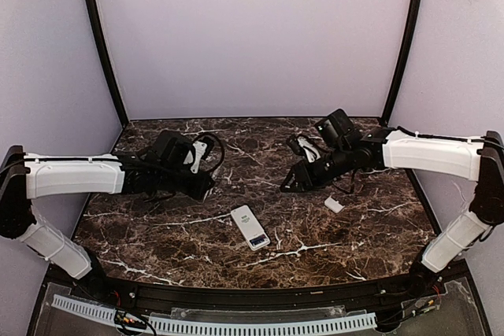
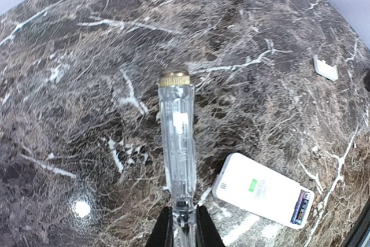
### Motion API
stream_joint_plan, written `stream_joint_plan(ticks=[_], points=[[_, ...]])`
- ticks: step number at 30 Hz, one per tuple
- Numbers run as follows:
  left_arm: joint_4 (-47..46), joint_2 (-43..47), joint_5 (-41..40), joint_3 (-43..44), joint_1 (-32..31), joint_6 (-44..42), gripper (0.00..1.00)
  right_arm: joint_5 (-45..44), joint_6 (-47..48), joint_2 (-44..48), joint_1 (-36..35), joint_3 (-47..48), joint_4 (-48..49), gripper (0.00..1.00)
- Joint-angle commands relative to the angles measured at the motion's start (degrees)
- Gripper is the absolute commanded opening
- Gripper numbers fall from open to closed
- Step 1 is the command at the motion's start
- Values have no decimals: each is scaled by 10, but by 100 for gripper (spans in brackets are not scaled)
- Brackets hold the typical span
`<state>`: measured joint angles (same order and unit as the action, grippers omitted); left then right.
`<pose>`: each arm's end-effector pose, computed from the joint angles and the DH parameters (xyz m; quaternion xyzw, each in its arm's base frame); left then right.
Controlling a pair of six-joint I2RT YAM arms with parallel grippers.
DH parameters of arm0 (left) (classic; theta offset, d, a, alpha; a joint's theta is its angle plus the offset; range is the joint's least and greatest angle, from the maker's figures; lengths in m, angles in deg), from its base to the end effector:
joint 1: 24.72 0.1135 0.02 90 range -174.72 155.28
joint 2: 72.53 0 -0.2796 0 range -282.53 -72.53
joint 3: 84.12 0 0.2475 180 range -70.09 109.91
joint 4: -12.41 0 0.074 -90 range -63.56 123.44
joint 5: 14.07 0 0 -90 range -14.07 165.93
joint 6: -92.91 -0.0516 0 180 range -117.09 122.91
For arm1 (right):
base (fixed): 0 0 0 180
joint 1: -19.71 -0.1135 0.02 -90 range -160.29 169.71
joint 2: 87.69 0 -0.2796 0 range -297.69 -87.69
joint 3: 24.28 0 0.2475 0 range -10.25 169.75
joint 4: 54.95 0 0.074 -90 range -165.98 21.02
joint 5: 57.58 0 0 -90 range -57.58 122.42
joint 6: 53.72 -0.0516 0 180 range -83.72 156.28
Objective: Unload the batteries from the remote control
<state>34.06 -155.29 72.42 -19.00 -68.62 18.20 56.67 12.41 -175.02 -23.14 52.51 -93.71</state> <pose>0.2312 -0.2181 0.2364 0.2105 0.8785 -0.1873 0.3859 0.2270 0.2394 0.2558 -0.2232 0.8921 0.3514 0.1757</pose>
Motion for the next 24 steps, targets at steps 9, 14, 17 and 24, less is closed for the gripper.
stream_joint_plan(ticks=[9, 14, 17, 24], points=[[-186, 50, 21, -57, -69, -196, 0, 100, -138, 48, 21, 15, 41, 43], [-247, 37, 3, -67, -102, -287, 0, 113, -167, 59, 28, 16, 38, 44], [-280, 28, -10, -76, -118, -348, 0, 116, -184, 58, 31, 12, 35, 44], [-340, 13, -29, -80, -133, -434, 0, 134, -227, 64, 32, 14, 35, 52]])
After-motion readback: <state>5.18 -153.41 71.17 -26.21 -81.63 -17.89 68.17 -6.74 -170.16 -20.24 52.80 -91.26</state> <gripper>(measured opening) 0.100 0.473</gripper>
